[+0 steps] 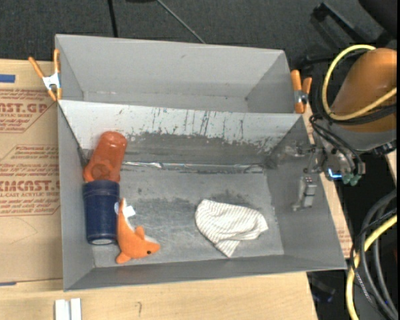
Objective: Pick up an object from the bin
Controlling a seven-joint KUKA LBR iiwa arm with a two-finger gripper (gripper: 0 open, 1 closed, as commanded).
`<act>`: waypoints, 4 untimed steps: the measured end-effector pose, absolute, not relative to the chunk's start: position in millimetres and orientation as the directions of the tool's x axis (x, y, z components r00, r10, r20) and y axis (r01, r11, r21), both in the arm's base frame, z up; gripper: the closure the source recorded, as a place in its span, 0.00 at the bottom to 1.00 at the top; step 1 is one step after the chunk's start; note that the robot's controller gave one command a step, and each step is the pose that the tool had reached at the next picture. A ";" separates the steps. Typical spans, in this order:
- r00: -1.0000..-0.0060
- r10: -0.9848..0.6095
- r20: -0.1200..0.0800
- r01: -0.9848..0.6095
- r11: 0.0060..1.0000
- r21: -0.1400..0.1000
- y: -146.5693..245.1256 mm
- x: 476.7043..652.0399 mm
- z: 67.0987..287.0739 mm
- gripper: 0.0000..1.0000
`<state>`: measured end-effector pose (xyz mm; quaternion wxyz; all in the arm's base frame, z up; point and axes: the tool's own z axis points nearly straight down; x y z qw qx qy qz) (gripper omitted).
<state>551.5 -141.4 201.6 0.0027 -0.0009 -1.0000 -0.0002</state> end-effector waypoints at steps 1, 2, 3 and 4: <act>-1.000 0.000 -0.002 0.000 1.000 -0.001 -140.7 553.1 206.6 0.00; -0.999 -0.046 -0.008 -0.045 0.999 -0.003 -91.2 551.4 158.8 0.00; -0.990 -0.143 -0.003 -0.143 0.990 0.003 -75.6 501.8 106.7 0.00; -0.991 -0.131 -0.004 -0.131 0.991 0.002 -6.9 537.7 70.7 1.00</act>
Offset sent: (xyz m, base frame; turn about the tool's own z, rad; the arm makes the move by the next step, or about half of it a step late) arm -0.0035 0.0956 -0.0854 -0.0928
